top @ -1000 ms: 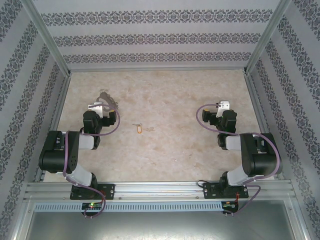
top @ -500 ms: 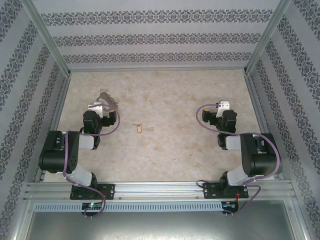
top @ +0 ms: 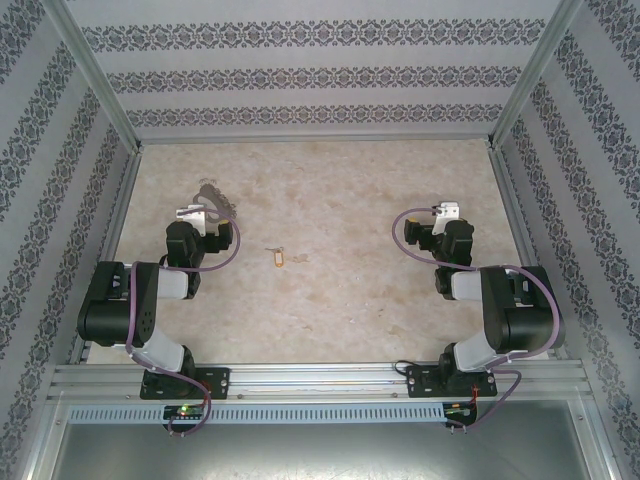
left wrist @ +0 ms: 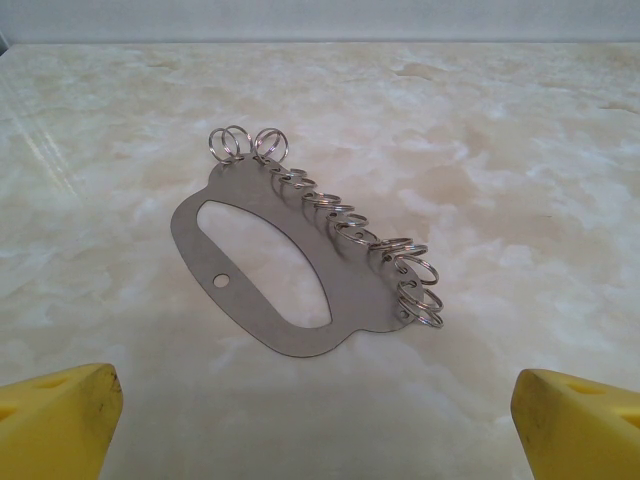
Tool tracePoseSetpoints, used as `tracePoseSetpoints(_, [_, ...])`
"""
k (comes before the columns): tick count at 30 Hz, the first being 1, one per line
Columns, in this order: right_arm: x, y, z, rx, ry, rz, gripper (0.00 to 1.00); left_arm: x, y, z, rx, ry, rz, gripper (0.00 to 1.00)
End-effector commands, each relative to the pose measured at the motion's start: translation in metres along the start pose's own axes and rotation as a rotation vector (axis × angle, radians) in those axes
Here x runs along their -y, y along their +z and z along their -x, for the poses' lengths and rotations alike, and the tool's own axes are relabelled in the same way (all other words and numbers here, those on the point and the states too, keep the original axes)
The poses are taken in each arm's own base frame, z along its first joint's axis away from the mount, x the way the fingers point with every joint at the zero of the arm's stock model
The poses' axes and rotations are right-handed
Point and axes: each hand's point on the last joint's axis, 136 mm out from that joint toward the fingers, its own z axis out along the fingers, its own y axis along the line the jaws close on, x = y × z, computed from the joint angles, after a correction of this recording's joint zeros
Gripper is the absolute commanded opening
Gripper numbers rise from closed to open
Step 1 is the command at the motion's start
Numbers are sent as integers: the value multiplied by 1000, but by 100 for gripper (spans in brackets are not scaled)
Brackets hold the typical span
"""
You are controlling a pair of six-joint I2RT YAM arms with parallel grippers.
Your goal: Put the keys on the keyring
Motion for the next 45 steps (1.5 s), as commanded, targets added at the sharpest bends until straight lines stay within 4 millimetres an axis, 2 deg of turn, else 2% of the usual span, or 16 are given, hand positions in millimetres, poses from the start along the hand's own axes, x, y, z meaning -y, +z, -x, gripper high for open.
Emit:
tracePoseSetpoints(1, [-2,1,17,51,5,7,98,5,-1,3,28,20,-18,100])
tracePoseSetpoints(33, [-3,1,18,46,-1,15,98,5,-2,7,31,18,-22,100])
tracePoseSetpoints(41, [-20,-8,39,-72,-52,25,98,4,-17,30,-26,4,-12,100])
tracePoseSetpoints(44, [-38,-20,53,-72,-77,38,98,7,-24,41,-44,-27,-23,100])
tracePoseSetpoints(45, [-51,-25,59,-55,-84,66,98,8,-26,46,-48,-46,-32,100])
